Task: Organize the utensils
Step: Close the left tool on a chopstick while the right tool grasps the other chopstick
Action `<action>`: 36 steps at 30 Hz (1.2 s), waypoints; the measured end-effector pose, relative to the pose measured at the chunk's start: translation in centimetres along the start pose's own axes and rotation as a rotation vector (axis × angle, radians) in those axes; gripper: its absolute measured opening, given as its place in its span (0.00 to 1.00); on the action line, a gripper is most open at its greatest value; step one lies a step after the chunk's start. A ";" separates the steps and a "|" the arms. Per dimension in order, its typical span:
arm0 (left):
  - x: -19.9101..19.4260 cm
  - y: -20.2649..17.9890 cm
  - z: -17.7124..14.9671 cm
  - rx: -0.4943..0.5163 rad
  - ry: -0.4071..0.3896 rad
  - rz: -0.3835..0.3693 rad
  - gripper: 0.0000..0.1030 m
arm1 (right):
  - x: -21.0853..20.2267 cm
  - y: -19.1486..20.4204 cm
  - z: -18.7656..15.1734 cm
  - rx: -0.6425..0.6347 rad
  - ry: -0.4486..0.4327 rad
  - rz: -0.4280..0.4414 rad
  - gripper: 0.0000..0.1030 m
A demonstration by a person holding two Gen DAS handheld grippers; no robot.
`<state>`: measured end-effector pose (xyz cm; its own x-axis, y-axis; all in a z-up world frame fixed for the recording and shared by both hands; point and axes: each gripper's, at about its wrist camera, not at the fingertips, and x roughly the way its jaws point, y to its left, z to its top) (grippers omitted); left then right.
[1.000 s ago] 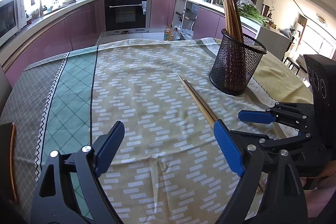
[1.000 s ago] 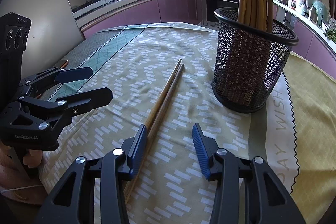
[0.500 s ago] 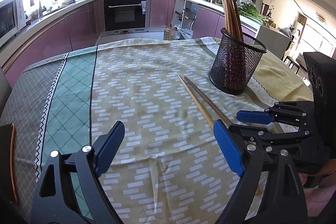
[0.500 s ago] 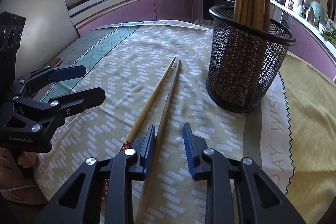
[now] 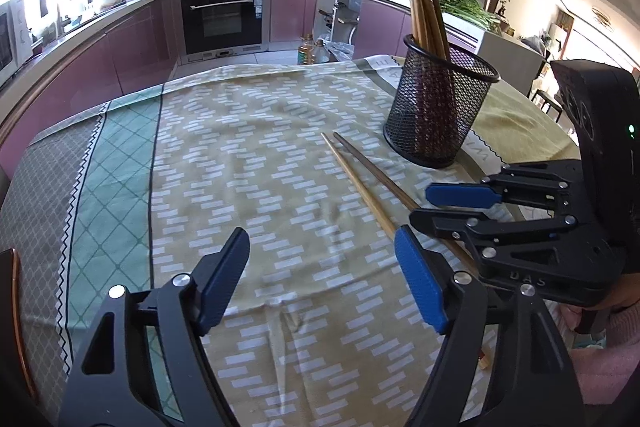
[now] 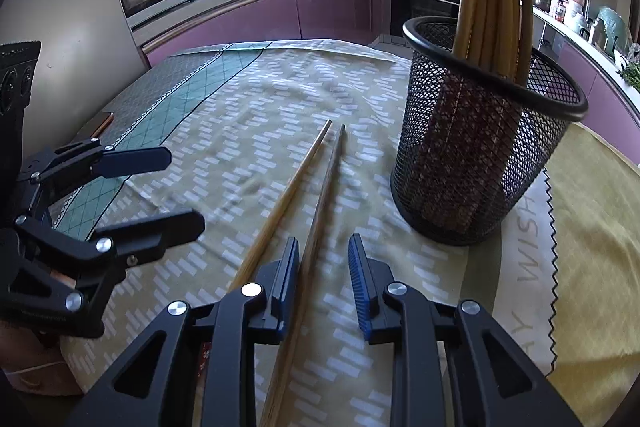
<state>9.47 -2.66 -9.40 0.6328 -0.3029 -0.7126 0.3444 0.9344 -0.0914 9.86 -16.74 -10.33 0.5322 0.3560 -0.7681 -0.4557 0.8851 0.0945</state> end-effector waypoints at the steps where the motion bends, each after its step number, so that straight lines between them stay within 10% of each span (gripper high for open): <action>1: 0.2 -0.2 0.1 0.006 0.005 -0.005 0.70 | 0.0 -0.1 0.0 0.003 -0.002 0.001 0.18; 29: 5.3 -3.3 2.6 0.110 0.153 -0.048 0.11 | -1.6 -3.5 -1.3 0.102 -0.025 0.026 0.06; 36: 5.1 -3.4 2.4 0.116 0.154 -0.031 0.11 | -1.1 -3.1 -1.2 0.076 -0.020 -0.002 0.09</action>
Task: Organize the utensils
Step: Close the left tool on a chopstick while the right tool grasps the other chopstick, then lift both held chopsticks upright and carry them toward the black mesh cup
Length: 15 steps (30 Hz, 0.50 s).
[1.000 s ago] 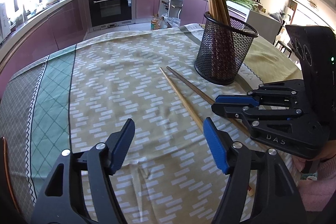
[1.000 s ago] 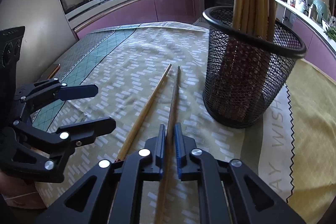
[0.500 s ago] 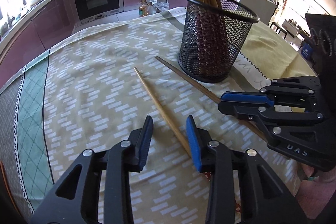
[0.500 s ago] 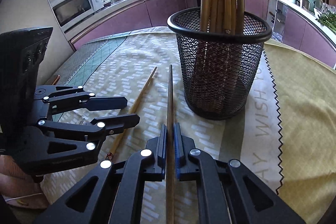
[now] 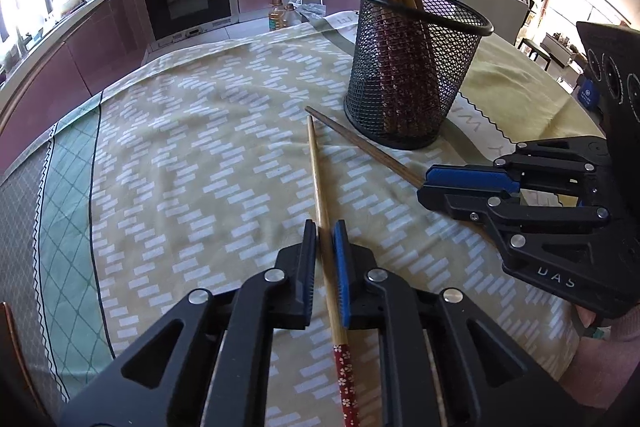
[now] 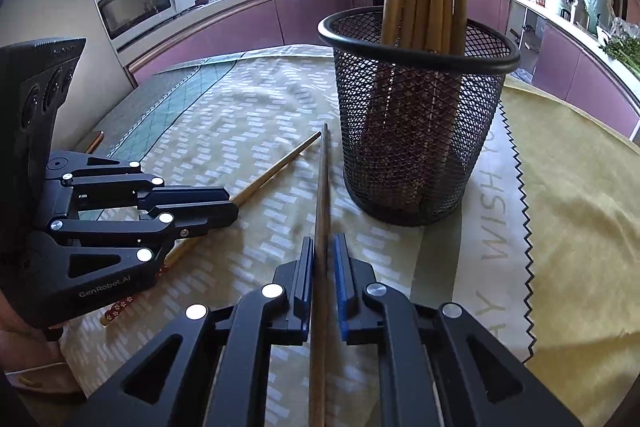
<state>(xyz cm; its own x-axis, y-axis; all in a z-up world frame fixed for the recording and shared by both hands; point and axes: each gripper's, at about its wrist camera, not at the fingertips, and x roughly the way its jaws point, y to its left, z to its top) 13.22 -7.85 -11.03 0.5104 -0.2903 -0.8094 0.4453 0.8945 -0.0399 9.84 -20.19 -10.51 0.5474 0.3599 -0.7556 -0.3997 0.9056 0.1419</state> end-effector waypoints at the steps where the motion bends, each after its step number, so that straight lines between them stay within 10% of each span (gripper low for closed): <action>1: 0.0 0.0 0.1 0.000 0.000 0.001 0.11 | 0.0 0.0 0.0 0.002 0.000 0.001 0.09; 15: -1.4 -0.1 -0.4 -0.031 -0.041 0.005 0.07 | -1.9 -0.4 -0.2 0.044 -0.062 0.037 0.06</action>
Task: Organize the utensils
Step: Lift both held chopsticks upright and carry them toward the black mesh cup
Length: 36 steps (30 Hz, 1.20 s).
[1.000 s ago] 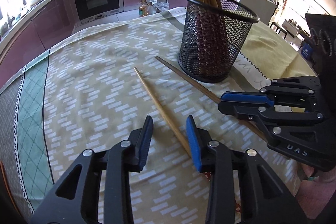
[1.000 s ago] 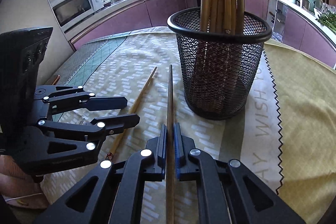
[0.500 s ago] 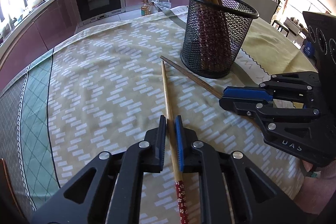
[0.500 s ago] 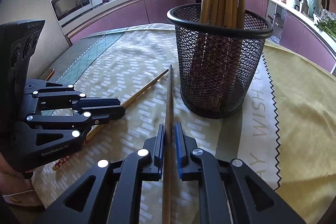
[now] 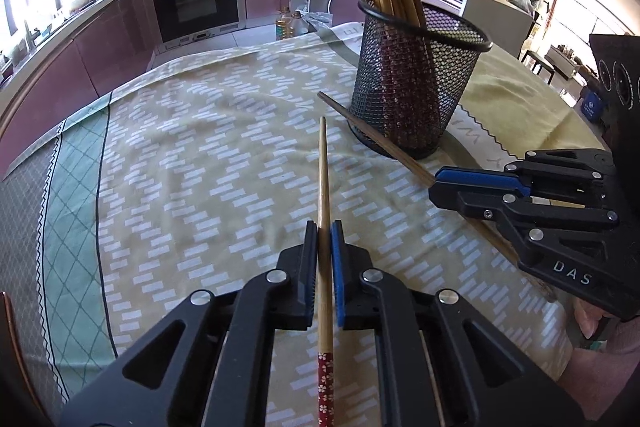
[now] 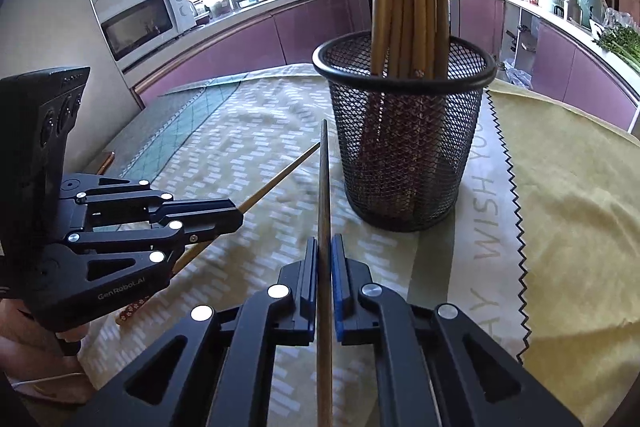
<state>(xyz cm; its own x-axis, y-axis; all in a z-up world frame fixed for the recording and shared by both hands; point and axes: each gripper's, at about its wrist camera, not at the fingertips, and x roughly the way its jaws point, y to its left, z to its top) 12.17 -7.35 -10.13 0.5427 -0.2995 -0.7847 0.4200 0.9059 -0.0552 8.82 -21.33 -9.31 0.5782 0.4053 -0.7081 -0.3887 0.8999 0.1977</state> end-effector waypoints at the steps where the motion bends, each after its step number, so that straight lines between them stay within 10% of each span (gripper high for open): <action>1: -0.2 0.0 0.0 -0.002 -0.006 -0.001 0.07 | -0.2 0.0 0.0 0.000 -0.006 0.006 0.06; 36: -8.5 1.4 1.5 -0.058 -0.188 -0.154 0.07 | -7.0 1.1 2.4 -0.009 -0.216 0.078 0.06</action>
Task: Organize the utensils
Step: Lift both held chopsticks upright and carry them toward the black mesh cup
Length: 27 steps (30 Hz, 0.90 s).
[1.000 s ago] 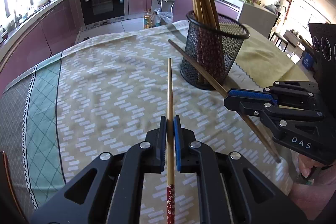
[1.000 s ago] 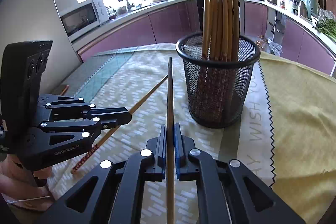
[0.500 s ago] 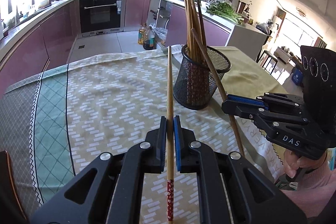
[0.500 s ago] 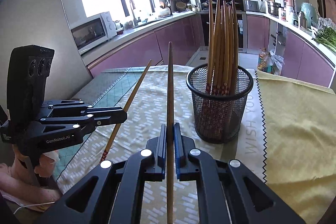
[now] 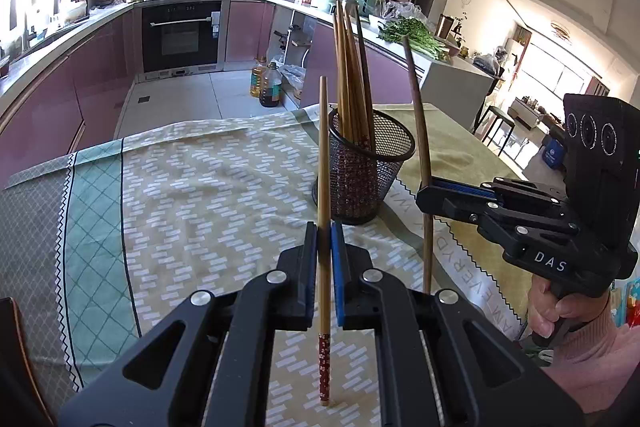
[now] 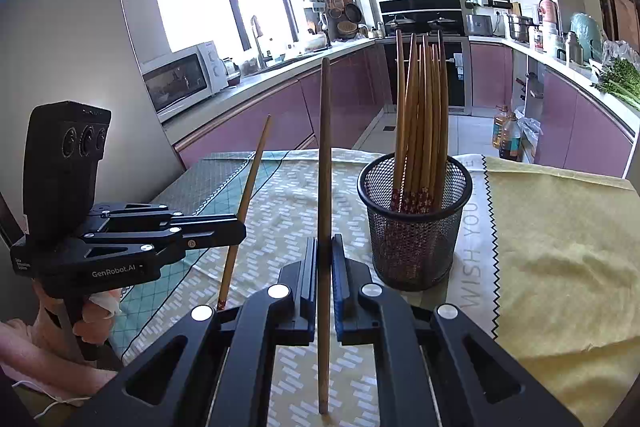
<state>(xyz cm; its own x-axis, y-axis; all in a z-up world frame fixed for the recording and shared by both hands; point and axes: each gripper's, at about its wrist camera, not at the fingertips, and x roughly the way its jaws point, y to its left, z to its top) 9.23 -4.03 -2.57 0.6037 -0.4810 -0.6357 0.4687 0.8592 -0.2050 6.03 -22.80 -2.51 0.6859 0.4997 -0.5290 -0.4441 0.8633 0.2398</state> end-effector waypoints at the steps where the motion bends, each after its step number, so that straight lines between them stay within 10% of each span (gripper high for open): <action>1: 0.0 0.0 0.1 -0.001 -0.001 -0.003 0.07 | -0.1 0.0 0.1 0.001 -0.004 0.001 0.06; 27: -0.8 -0.5 1.3 0.003 -0.043 -0.033 0.07 | -1.4 -0.2 1.4 -0.010 -0.067 -0.009 0.06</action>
<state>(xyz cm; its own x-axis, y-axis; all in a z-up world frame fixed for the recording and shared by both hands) 9.40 -4.33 -0.97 0.6147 -0.5166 -0.5961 0.4910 0.8420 -0.2233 5.96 -23.56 -0.72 0.7270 0.4954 -0.4754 -0.4426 0.8675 0.2271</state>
